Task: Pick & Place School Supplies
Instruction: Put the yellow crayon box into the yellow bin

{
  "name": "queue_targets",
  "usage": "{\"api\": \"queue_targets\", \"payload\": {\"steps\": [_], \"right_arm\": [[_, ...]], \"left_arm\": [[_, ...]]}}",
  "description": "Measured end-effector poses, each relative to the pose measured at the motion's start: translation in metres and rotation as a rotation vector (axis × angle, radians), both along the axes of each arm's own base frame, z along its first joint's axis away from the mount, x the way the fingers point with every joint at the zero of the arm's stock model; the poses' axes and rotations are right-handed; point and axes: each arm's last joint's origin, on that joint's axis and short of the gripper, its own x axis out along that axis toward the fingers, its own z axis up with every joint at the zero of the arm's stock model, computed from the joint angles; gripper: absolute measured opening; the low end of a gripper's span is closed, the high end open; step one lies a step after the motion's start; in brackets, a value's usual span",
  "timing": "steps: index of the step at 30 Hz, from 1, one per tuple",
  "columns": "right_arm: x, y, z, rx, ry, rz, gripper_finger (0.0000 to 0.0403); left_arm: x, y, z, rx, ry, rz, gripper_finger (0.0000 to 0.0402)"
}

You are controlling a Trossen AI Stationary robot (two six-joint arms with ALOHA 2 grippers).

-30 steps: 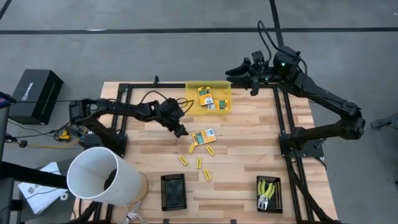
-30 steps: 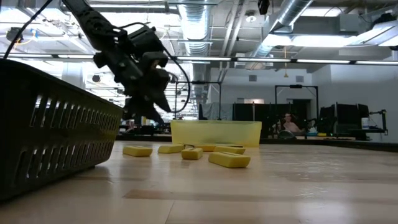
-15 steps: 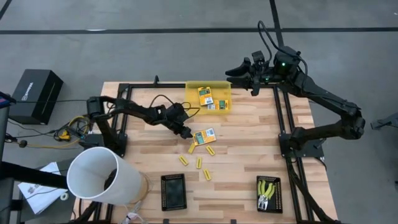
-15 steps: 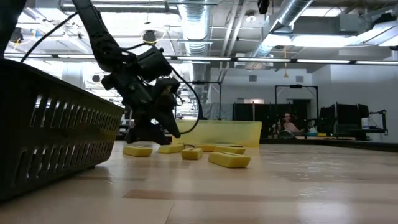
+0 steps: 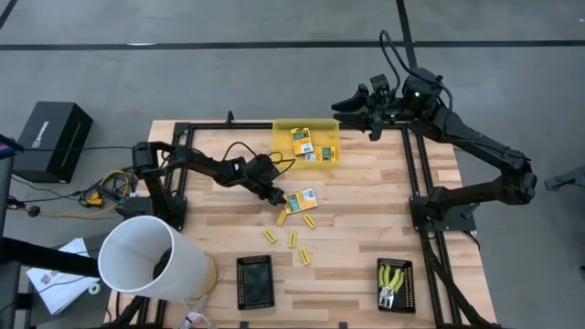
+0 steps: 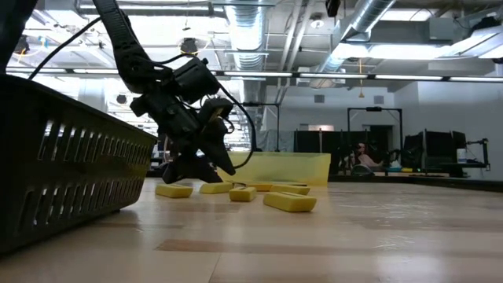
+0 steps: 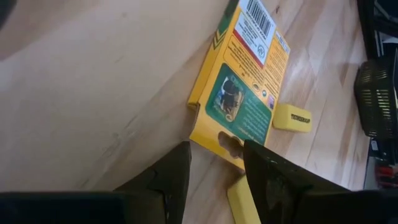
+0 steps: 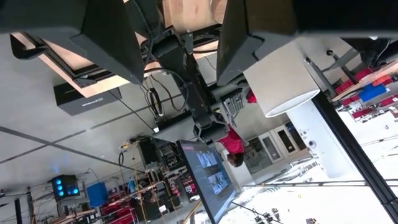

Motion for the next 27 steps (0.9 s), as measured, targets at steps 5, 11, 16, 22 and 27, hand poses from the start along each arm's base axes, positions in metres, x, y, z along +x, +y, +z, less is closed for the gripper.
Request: {"api": "queue_targets", "payload": {"steps": [5,11,16,22,27], "right_arm": [[-0.0001,0.0001,0.0026,-0.007,-0.024,0.0,0.0192],[-0.0001,0.0001,0.0026,-0.007,-0.024,0.0,0.0189],[-0.0001,0.0,0.0026,-0.007,-0.024,0.0,0.0186],[-0.0001,0.0,0.0026,-0.007,-0.024,0.0,0.0186],[-0.0002,0.0,0.0026,-0.007,-0.024,0.0,0.0186]], "left_arm": [[0.0005,0.0008,0.0004,0.0,-0.002,0.028,0.0147],[0.0046,0.003,0.004,0.002,-0.056,0.08,0.0146],[0.0067,0.0036,0.0064,-0.01,-0.085,0.097,0.014],[0.0075,0.0015,0.0067,-0.012,-0.091,0.083,0.0123],[0.0077,0.0004,0.007,-0.014,-0.099,0.047,0.0096]]}}
